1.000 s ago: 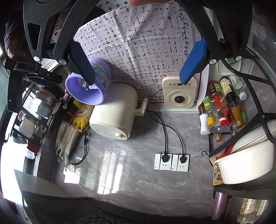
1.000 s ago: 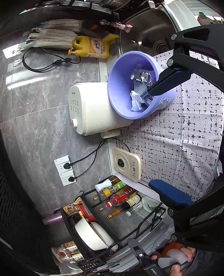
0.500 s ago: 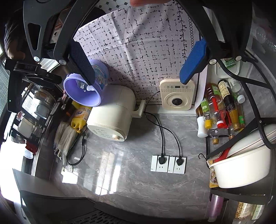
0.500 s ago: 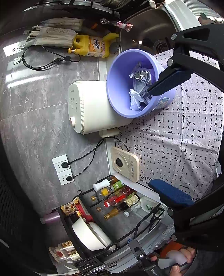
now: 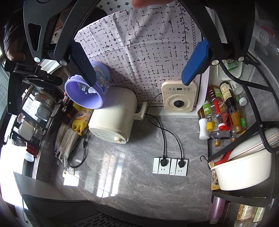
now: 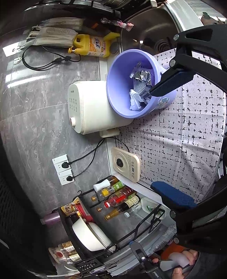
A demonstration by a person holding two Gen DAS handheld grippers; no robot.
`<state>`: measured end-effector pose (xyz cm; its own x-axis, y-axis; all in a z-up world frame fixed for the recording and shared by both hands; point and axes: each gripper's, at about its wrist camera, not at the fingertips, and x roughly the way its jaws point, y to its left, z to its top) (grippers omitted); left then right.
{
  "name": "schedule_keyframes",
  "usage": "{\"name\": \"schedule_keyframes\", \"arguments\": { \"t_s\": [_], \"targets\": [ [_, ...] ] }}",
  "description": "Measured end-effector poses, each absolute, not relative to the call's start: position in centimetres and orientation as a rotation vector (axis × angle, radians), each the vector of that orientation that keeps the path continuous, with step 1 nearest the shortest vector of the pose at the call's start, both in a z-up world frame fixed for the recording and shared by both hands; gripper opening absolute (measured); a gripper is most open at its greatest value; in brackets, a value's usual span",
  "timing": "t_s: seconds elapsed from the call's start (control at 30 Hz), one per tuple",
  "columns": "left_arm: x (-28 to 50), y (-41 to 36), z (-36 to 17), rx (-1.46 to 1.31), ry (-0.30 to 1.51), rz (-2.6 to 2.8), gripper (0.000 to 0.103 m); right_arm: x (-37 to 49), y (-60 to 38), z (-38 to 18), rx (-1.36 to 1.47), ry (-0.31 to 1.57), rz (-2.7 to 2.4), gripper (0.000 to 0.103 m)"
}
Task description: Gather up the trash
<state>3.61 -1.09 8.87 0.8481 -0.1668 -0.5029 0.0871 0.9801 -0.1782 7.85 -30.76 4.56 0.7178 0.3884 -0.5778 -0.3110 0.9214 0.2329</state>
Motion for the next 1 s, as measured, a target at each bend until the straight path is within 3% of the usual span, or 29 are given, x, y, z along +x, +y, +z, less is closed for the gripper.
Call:
{"name": "schedule_keyframes", "arguments": {
  "t_s": [1.0],
  "targets": [
    [4.2, -2.2, 7.1, -0.132, 0.567, -0.159, 0.097, 6.9, -31.2, 4.3, 0.136, 0.655, 0.373, 0.095]
  ]
}}
